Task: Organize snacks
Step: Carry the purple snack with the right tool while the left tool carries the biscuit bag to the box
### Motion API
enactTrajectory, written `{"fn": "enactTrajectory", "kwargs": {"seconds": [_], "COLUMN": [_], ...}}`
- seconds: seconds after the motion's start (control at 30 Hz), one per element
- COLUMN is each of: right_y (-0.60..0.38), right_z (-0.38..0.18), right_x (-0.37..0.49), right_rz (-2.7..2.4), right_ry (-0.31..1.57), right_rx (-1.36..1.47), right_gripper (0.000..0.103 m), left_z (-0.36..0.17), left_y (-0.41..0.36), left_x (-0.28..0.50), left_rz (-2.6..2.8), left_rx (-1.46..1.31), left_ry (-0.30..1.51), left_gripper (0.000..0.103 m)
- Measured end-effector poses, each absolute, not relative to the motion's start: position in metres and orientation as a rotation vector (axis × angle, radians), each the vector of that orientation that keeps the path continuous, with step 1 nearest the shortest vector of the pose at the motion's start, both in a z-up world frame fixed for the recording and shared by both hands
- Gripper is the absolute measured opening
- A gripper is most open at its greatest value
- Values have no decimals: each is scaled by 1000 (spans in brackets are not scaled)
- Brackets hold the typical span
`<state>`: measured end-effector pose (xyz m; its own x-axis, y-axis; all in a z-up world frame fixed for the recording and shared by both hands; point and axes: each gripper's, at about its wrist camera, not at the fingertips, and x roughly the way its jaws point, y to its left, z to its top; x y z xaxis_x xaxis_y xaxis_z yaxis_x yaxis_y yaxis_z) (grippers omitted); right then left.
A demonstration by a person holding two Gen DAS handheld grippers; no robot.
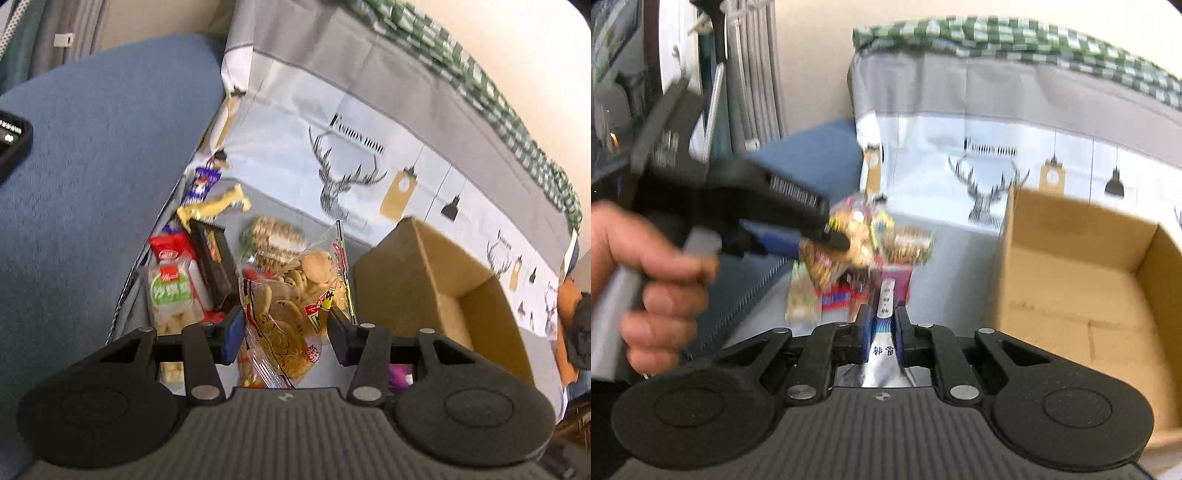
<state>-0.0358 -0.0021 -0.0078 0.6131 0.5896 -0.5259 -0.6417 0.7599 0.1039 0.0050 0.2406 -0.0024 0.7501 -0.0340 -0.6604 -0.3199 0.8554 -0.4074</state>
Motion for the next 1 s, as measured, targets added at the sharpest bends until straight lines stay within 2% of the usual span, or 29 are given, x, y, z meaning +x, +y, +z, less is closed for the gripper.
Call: {"fn": "enactTrajectory", "kwargs": {"seconds": [0.07,0.1,0.23,0.4,0.47,0.5,0.53,0.6,0.77,0.9,1.0], "right_y": [-13,-19,-41,-54,-47,-39,-28,-6,41,61,63], "right_z": [7,13,24,-4,-12,-15,-20,-35,-84,-116,-133], "right_x": [-26,-21,0,19,12,3,-7,-26,-49,-55,-51], "right_rz": [707,706,701,661,699,727,762,774,604,456,336], "right_ry": [551,542,509,543,573,565,554,552,653,697,745], "right_rx": [-76,-65,-57,-31,-53,-88,-131,-218,-311,-330,-297], "right_gripper": [6,0,0,0,4,11,24,34,36,49,49], "left_z": [2,3,4,-1,-2,-2,-3,-3,-2,-3,-4], "left_y": [238,237,233,230,231,232,233,235,239,243,247], "left_x": [5,5,10,17,17,18,18,17,12,7,4], "left_rz": [161,161,156,162,166,169,171,177,182,184,178], "left_rx": [-533,-533,-533,-526,-528,-531,-535,-547,-543,-541,-541], "left_ry": [682,672,667,697,700,699,698,698,690,694,695], "left_gripper": [53,53,53,53,53,53,53,53,53,53,53]}}
